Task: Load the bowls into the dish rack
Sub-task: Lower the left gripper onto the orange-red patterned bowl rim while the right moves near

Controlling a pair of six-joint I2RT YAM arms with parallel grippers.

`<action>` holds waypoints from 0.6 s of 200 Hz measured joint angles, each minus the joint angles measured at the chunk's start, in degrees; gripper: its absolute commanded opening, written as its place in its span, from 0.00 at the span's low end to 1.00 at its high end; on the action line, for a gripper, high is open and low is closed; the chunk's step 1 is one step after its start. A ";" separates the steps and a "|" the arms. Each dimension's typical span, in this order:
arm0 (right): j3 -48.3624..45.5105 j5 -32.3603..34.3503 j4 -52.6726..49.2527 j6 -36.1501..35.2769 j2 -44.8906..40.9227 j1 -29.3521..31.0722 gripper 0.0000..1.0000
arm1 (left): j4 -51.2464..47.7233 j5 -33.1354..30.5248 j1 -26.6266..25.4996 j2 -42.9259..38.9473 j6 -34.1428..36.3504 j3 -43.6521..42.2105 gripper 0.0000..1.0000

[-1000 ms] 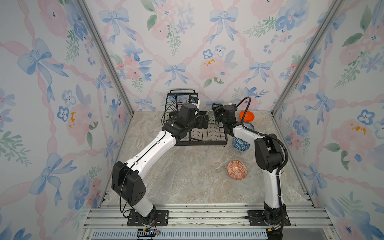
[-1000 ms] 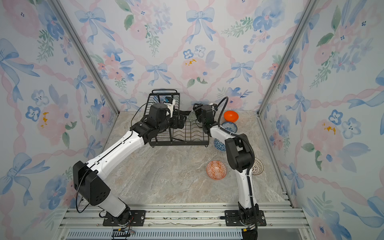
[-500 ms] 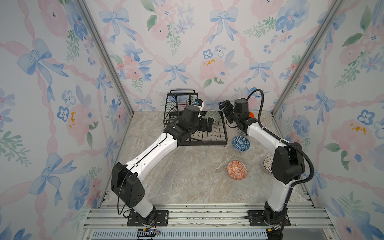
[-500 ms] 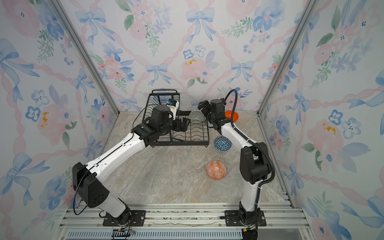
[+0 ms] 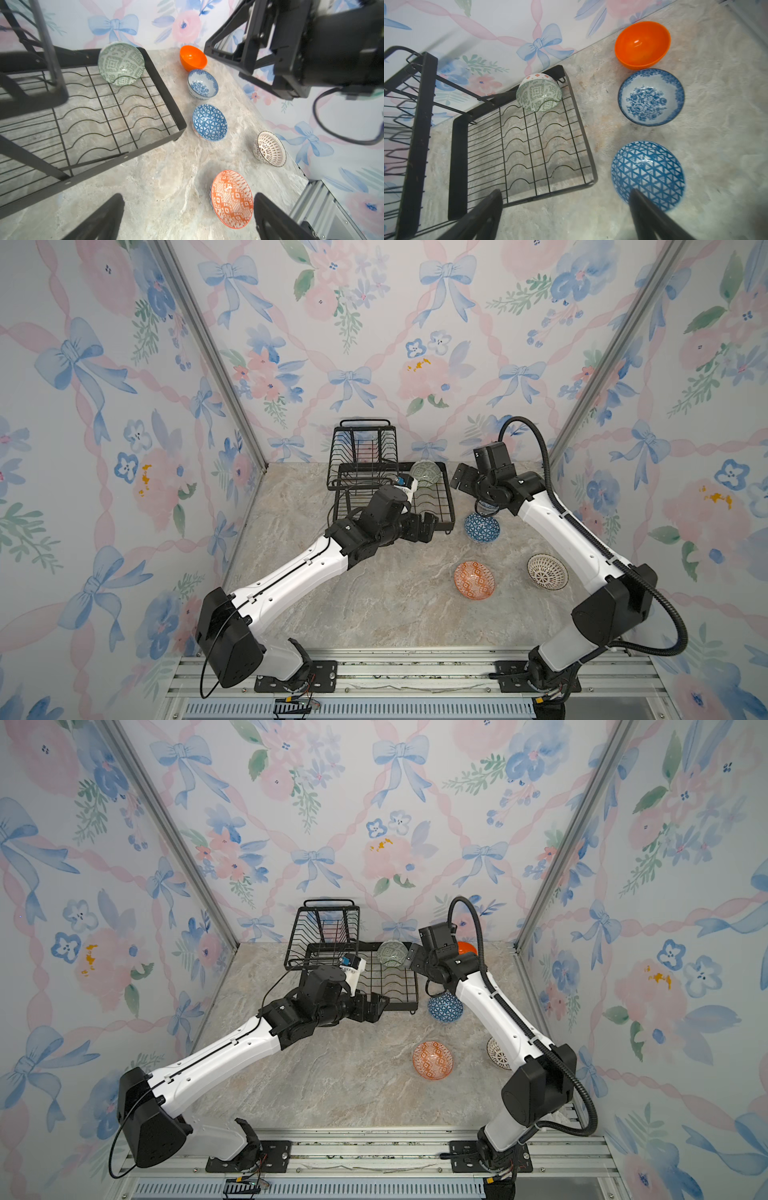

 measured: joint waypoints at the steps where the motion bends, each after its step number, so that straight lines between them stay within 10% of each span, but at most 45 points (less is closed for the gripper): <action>1: -0.02 0.20 -0.33 -0.09 -0.24 0.07 0.97 | 0.00 0.00 -0.09 -0.04 -0.22 -0.11 0.98; 120: -18.36 11.17 -8.24 -7.21 -27.39 -6.32 0.97 | -0.02 1.07 -8.68 9.81 -9.18 -1.81 0.98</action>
